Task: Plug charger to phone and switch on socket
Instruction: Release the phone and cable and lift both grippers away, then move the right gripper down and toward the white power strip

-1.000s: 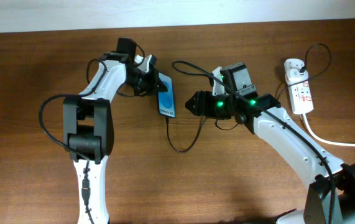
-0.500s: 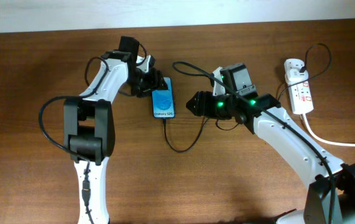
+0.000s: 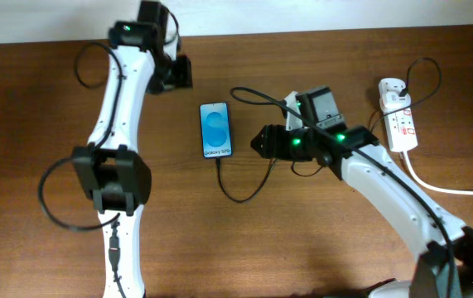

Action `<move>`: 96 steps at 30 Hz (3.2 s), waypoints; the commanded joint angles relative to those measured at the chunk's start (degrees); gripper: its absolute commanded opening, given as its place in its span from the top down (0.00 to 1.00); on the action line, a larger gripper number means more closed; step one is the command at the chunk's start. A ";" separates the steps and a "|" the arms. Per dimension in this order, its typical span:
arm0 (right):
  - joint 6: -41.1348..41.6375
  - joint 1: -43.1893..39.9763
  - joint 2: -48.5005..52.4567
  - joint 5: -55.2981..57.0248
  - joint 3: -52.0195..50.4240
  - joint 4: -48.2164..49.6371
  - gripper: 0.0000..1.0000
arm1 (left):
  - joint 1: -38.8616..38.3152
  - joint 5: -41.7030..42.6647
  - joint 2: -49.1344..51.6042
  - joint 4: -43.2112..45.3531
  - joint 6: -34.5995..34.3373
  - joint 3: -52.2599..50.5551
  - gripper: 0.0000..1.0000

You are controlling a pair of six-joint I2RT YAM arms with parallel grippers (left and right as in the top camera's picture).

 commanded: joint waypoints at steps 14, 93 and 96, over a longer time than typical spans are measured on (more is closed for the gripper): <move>-7.26 -13.29 -31.43 11.39 0.87 -13.94 0.03 | 5.29 -0.98 -2.71 -15.78 3.61 35.19 0.01; -16.04 -24.06 -89.33 21.99 -64.50 25.53 0.01 | 5.29 -0.96 -2.71 -15.87 3.61 35.19 0.01; -16.04 -24.06 -89.33 21.99 -64.50 25.53 0.02 | 5.29 -0.96 -2.71 -15.87 3.61 35.19 0.01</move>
